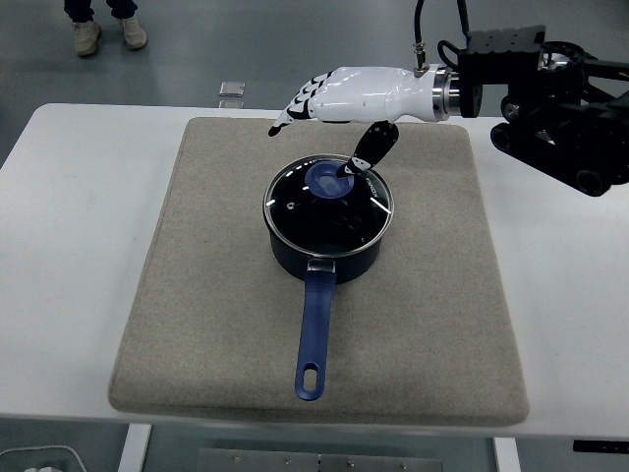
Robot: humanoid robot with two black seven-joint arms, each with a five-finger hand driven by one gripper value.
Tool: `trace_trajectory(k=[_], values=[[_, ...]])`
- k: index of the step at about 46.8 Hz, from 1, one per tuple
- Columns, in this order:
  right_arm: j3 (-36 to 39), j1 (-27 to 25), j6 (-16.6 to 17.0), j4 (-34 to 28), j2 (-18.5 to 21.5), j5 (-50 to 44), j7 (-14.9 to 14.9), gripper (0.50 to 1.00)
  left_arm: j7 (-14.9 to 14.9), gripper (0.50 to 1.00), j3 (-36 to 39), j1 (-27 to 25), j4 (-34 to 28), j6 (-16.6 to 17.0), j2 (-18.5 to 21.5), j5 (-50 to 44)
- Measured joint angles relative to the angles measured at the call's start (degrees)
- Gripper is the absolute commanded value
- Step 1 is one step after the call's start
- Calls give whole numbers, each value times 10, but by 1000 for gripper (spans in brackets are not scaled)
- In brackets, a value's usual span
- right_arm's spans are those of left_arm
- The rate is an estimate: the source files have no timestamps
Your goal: Lift the pot lid and place it to the right of the pot.
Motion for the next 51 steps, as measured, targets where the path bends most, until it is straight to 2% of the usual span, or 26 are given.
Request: trace_trajectory(k=[36, 45, 51], values=[[-30, 3, 4, 13, -41, -1, 0, 885, 0, 1000, 0, 0, 0, 0, 0, 0], [-37, 5, 30, 53, -61, -1, 0, 885, 0, 1000, 0, 0, 0, 0, 0, 0], [-36, 6, 35, 63, -65, -1, 0, 885, 0, 1000, 0, 0, 0, 0, 0, 0]])
